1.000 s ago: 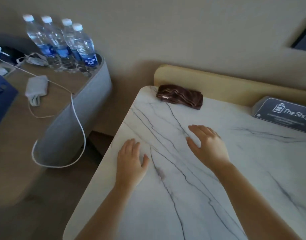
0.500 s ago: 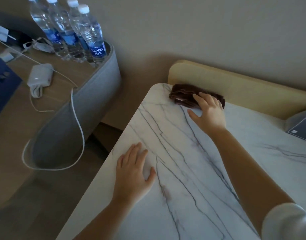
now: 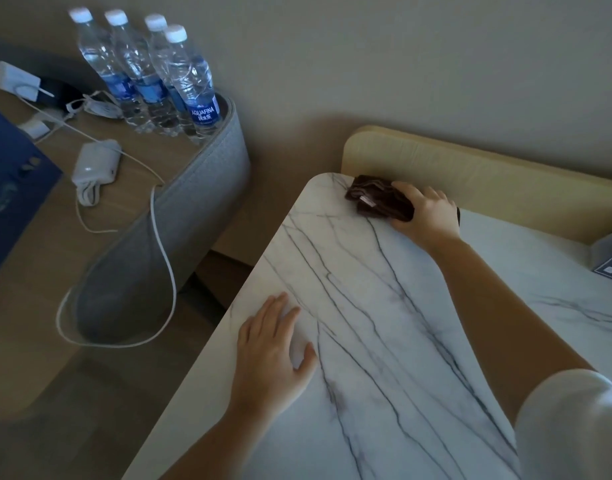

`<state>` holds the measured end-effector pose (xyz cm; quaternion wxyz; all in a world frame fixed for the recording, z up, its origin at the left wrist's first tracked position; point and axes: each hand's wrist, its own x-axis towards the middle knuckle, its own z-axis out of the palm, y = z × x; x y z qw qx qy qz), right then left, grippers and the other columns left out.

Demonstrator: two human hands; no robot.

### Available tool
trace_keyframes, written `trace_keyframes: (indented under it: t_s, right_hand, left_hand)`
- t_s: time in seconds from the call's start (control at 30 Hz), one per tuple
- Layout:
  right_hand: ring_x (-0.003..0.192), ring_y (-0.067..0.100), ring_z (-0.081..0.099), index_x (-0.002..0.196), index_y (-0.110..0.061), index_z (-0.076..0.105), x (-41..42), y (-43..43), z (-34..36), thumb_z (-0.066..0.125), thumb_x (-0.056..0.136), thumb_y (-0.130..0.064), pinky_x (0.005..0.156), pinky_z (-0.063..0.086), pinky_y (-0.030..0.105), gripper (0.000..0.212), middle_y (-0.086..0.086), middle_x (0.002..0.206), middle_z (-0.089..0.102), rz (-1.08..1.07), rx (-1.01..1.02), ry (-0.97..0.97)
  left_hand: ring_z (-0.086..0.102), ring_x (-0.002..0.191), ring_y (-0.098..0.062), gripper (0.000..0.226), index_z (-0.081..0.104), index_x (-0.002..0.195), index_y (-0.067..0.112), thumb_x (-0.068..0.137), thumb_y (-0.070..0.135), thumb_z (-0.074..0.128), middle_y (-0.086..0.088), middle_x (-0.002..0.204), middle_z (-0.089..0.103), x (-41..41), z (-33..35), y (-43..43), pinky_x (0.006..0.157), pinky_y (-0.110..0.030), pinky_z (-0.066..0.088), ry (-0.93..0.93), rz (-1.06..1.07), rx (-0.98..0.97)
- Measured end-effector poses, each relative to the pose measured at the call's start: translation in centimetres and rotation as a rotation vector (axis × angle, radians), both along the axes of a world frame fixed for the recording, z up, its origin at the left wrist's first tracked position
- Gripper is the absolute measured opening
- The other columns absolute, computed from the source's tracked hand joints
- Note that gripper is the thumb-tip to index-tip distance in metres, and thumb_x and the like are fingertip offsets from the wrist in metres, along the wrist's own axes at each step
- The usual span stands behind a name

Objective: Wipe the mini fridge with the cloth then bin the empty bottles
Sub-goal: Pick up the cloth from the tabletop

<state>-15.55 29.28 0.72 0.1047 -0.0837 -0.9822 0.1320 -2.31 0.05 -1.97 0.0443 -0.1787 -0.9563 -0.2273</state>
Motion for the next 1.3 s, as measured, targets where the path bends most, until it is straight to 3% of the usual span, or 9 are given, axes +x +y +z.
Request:
trace_keyframes:
  t_s: [0.4, 0.8, 0.97, 1.07, 1.2, 1.3]
  right_hand:
    - [0.099, 0.034, 0.050, 0.131, -0.024, 0.048, 12.3, -5.5, -0.3, 0.068, 0.076, -0.033, 0.083, 0.035, 0.040, 0.059, 0.016, 0.105, 0.058, -0.026, -0.075, 0.023]
    - [0.087, 0.038, 0.055, 0.123, -0.014, 0.055, 26.4, -12.9, 0.4, 0.077, 0.066, -0.036, 0.078, 0.042, 0.047, 0.065, 0.019, 0.090, 0.059, -0.227, -0.119, 0.011]
    - [0.102, 0.027, 0.046, 0.133, -0.028, 0.043, 28.1, -13.3, 1.1, 0.063, 0.069, -0.060, 0.093, 0.029, 0.039, 0.074, 0.006, 0.105, 0.052, -0.210, -0.181, -0.106]
    - [0.104, 0.025, 0.045, 0.128, -0.031, 0.050, 27.0, -12.5, 2.1, 0.058, 0.075, -0.058, 0.099, 0.030, 0.038, 0.060, 0.006, 0.111, 0.051, -0.175, -0.371, 0.005]
    - [0.118, 0.021, 0.040, 0.131, -0.035, 0.045, 24.1, -11.8, 2.2, 0.055, 0.083, -0.051, 0.089, 0.035, 0.027, 0.051, 0.005, 0.127, 0.043, -0.081, -0.487, -0.010]
    - [0.119, 0.021, 0.042, 0.132, -0.037, 0.042, 22.8, -12.3, 1.4, 0.053, 0.084, -0.051, 0.085, 0.034, 0.024, 0.051, 0.004, 0.130, 0.044, -0.021, -0.422, -0.124]
  left_hand:
    - [0.023, 0.137, -0.017, 0.054, 0.046, 0.132, 0.018, 0.084, 0.040, 0.055, -0.003, 0.147, 0.033, -0.1, -0.3, -0.3, 0.108, -0.035, 0.018, -0.060, -0.013, -0.011]
    - [0.029, 0.134, -0.019, 0.048, 0.051, 0.128, 0.013, 0.084, 0.028, 0.059, -0.006, 0.143, 0.040, 7.3, 0.1, -1.8, 0.107, -0.032, 0.020, -0.066, -0.056, 0.034]
    - [0.032, 0.132, -0.019, 0.048, 0.053, 0.127, 0.014, 0.081, 0.027, 0.062, -0.004, 0.141, 0.042, 10.3, -0.3, -3.1, 0.107, -0.033, 0.024, -0.054, -0.089, 0.032]
    - [0.036, 0.130, -0.018, 0.045, 0.056, 0.124, 0.014, 0.081, 0.025, 0.062, -0.003, 0.139, 0.045, 10.3, -0.1, -3.3, 0.105, -0.034, 0.028, -0.059, -0.073, 0.067]
    - [0.035, 0.130, -0.015, 0.043, 0.055, 0.124, 0.017, 0.083, 0.028, 0.059, -0.001, 0.138, 0.045, 10.2, -0.2, -3.2, 0.105, -0.031, 0.027, -0.056, -0.066, 0.061]
    - [0.036, 0.130, -0.015, 0.042, 0.056, 0.123, 0.017, 0.082, 0.028, 0.059, -0.001, 0.138, 0.046, 10.2, -0.4, -3.4, 0.105, -0.030, 0.026, -0.054, -0.070, 0.087]
